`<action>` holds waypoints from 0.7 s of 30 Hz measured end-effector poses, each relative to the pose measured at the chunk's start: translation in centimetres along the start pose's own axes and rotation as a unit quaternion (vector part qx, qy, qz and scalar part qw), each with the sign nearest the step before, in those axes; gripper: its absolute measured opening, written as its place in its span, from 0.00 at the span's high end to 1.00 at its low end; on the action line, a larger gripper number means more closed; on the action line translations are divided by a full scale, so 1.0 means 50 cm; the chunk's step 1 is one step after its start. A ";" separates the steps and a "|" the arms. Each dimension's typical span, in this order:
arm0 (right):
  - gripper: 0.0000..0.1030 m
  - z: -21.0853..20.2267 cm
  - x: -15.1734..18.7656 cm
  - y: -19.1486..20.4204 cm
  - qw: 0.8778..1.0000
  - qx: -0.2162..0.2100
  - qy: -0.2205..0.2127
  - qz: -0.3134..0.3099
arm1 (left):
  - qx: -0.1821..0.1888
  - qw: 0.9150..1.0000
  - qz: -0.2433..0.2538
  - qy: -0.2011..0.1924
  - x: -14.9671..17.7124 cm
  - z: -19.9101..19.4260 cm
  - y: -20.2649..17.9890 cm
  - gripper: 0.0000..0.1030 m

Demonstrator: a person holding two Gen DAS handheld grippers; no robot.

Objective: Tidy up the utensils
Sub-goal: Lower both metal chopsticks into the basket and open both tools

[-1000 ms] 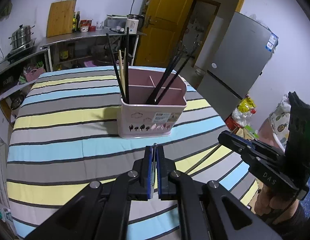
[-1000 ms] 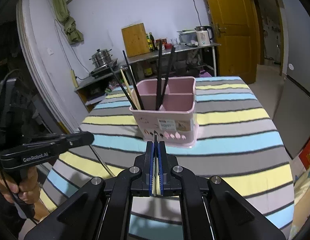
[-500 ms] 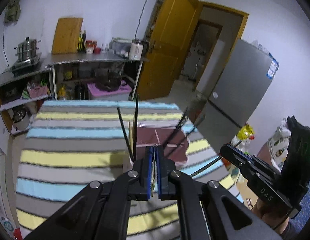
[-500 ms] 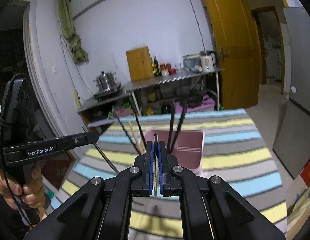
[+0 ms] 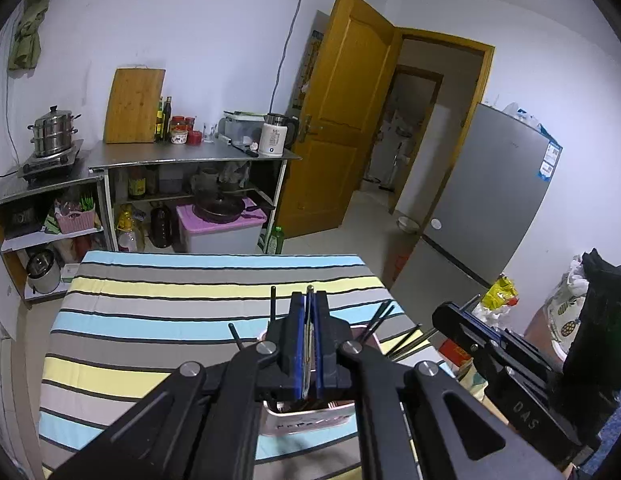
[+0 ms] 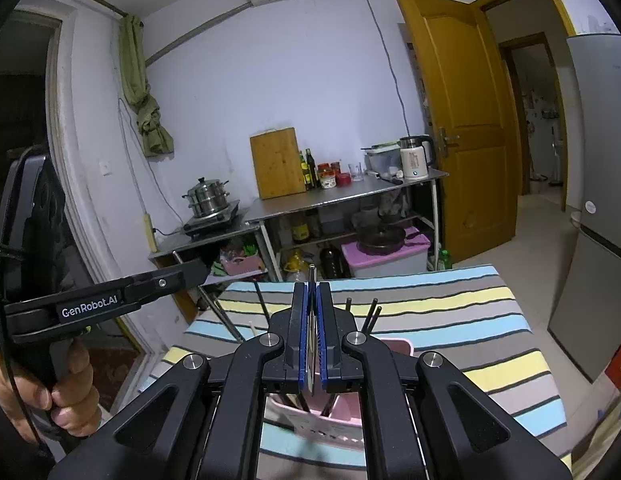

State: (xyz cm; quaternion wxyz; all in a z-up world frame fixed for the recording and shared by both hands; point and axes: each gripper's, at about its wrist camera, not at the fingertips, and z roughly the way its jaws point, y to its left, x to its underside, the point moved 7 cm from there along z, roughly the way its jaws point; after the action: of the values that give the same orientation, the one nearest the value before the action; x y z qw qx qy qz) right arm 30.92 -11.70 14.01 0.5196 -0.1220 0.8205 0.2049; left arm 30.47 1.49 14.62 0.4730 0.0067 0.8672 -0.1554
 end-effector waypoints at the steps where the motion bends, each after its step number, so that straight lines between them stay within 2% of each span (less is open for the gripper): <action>1: 0.96 0.009 0.007 -0.003 1.000 0.001 0.004 0.001 | 0.000 1.000 0.000 0.003 0.004 0.008 0.002 0.96; 7: 0.96 0.043 0.046 -0.019 1.000 0.008 0.026 0.007 | -0.005 1.000 -0.002 0.023 0.046 0.059 0.016 0.96; 21: 0.96 0.101 0.123 -0.029 0.996 0.006 0.086 0.012 | -0.022 0.997 -0.015 0.075 0.123 0.123 0.043 0.95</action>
State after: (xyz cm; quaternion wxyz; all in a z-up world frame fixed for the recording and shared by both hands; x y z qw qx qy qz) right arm 32.95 -10.57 6.26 0.4453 -0.1261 0.8647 0.1953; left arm 32.46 1.01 5.88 0.4046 -0.0051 0.9034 -0.1420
